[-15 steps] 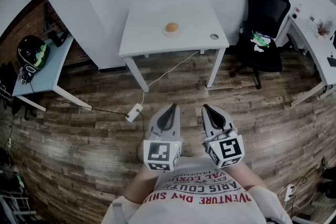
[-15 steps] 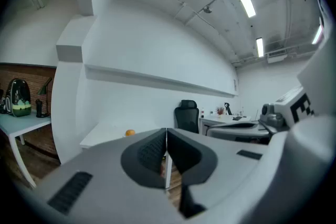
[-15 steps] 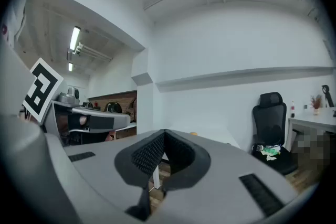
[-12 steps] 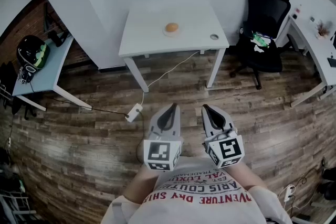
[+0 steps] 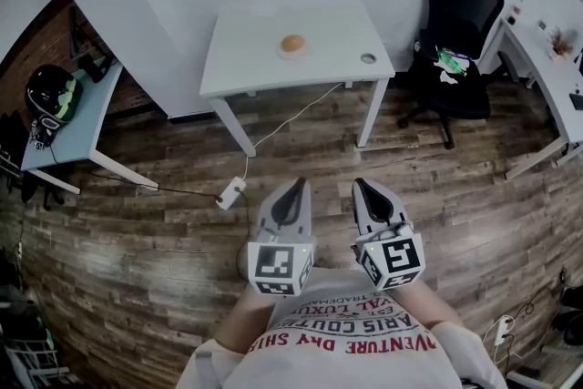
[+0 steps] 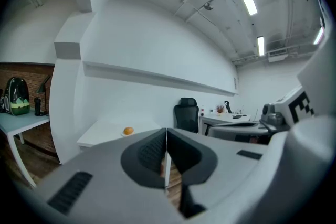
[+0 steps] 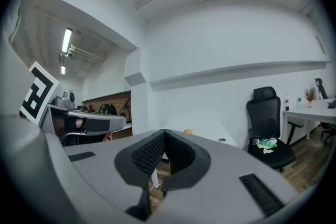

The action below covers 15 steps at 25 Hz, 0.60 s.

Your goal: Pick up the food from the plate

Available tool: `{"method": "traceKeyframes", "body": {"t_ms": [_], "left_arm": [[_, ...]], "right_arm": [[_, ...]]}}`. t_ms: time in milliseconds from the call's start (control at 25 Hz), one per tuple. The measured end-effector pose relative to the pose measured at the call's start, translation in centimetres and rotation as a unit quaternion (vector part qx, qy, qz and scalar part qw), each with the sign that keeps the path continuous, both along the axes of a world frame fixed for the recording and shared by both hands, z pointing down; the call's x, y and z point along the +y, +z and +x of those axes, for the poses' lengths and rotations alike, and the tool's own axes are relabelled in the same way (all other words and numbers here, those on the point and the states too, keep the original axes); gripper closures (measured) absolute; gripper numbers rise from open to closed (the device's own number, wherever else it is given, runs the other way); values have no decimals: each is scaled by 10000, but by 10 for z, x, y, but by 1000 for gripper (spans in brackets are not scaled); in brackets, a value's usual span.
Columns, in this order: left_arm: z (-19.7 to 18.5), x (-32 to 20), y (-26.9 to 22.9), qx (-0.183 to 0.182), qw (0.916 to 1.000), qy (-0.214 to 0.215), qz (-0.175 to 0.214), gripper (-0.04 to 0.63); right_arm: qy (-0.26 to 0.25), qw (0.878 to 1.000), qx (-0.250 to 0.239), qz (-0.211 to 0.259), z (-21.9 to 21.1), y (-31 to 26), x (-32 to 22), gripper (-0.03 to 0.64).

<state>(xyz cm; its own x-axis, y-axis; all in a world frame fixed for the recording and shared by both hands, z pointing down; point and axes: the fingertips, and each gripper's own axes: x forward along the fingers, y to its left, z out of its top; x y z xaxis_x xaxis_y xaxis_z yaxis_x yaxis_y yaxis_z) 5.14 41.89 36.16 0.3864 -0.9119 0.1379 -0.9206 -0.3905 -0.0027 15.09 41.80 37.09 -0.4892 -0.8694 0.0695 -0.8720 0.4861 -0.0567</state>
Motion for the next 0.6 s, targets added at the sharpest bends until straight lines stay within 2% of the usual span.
{"method": "traceKeyframes", "body": {"t_ms": [160, 320, 600], "left_arm": [[-1, -2, 6, -2, 9999, -74, -75, 588], [-8, -12, 13, 165, 9995, -184, -221, 588], [-25, -58, 28, 228, 9991, -199, -312, 588]], "right_arm": [[79, 9999, -66, -131, 7, 8, -6, 606], [74, 9996, -75, -273, 8, 17, -15, 606], [283, 9992, 59, -291, 3, 24, -64, 606]]}}
